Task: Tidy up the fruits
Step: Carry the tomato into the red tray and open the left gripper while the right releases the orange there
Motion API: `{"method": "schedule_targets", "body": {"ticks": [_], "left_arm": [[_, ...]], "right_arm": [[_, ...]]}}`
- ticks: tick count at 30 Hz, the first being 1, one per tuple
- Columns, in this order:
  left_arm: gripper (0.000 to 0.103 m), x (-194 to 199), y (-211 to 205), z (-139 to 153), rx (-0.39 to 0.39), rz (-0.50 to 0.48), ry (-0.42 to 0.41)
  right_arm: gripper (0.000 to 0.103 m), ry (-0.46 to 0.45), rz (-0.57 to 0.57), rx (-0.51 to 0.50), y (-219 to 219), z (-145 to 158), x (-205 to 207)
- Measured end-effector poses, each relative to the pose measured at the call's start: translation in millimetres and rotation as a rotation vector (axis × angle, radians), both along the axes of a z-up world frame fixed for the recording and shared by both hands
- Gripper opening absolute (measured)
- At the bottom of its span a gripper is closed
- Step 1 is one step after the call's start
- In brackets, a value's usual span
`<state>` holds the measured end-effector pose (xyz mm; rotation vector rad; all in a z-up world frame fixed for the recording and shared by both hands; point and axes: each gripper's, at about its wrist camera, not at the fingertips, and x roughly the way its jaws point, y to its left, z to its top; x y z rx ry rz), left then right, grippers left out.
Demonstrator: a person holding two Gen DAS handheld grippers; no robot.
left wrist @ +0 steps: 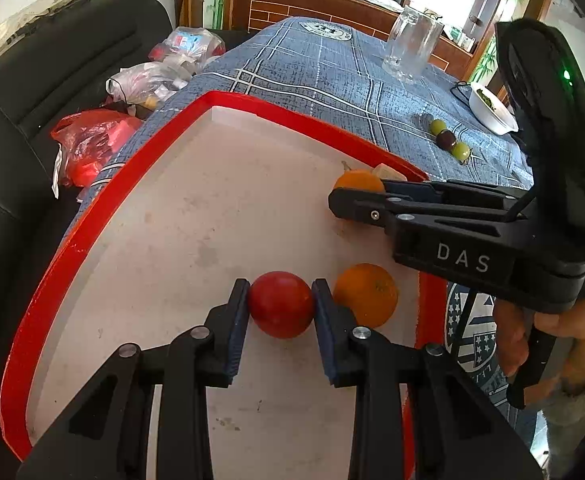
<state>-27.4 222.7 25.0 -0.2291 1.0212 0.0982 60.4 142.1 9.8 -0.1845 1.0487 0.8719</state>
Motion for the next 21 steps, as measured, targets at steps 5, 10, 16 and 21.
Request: {"method": "schedule_targets", "body": {"ticks": [5, 10, 16, 21], "left_arm": [[0.031, -0.2, 0.3, 0.5, -0.005, 0.005, 0.006], [0.056, -4.8, 3.7, 3.0, -0.041, 0.025, -0.012], [0.056, -11.6, 3.9, 8.2, -0.025, 0.043, -0.024], [0.056, -20.2, 1.2, 16.2, -0.025, 0.052, -0.054]], "right_arm": [[0.037, 0.014, -0.005, 0.015, -3.2, 2.0, 1.5], [0.037, 0.033, -0.018, 0.043, -9.8, 7.3, 1.4], [0.042, 0.039, -0.037, 0.095, -23.0, 20.8, -4.2], [0.052, 0.027, -0.054, 0.140, -40.9, 34.4, -14.6]]}}
